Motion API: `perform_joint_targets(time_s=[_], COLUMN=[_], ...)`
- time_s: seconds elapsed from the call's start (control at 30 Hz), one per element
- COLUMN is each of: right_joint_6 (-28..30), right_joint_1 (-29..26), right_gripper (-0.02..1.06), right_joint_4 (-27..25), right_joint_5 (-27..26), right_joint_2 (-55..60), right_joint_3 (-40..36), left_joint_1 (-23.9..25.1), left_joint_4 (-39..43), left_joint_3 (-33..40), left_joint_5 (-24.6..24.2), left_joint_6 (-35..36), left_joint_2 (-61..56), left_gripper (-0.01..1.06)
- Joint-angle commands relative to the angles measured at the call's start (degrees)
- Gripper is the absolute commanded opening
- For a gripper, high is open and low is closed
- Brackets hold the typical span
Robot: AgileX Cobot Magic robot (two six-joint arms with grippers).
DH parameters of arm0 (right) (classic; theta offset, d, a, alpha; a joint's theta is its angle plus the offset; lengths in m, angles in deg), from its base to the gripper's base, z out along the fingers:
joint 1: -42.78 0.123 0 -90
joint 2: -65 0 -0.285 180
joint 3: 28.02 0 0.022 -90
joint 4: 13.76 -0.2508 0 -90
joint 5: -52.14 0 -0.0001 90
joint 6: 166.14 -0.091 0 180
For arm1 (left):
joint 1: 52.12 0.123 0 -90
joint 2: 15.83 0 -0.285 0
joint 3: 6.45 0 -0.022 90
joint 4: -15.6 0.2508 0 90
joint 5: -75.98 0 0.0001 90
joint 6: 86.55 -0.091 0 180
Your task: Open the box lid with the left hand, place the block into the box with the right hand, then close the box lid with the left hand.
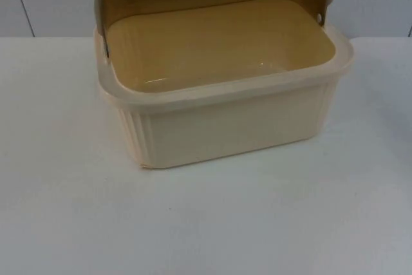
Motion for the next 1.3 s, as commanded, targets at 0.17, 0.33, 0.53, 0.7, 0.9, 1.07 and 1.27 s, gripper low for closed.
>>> perform_joint_targets(time_s=[0.17,0.33,0.53,0.7,0.9,1.07,1.27], right_joint_6=[-0.4,-0.4,-0.4,-0.4,-0.4,-0.4,-0.5], right_joint_1=[-0.3,-0.3,-0.3,-0.3,-0.3,-0.3,-0.3], right_gripper=[1.05,1.05,1.05,1.05,1.05,1.05,1.05], right_joint_4=[0.1,0.1,0.1,-0.1,-0.1,-0.1,-0.1], right_joint_5=[-0.5,-0.5,-0.5,-0.4,-0.5,-0.5,-0.5], right_joint_2=[-0.2,-0.2,-0.2,-0.2,-0.2,-0.2,-0.2], right_joint_3=[0.2,0.2,0.2,0.2,0.2,0.2,0.2], left_joint_1=[11.1,11.1,11.6,15.2,15.9,17.5,24.2], left_joint_4=[34.4,53.1,52.4,50.6,53.3,49.3,30.8], left_joint_3=[-0.3,-0.3,-0.3,-0.3,-0.3,-0.3,-0.3], left_joint_5=[0.7,-0.3,2.5,2.9,-1.7,1.3,1.2], left_joint_6=[33.9,50.4,50.4,50.4,50.3,50.3,35.7], left_joint_2=[-2.6,-2.6,-1.1,1.4,1.9,1.9,1.9], left_gripper=[0.0,0.0,0.0,0.0,0.0,0.0,0.0])
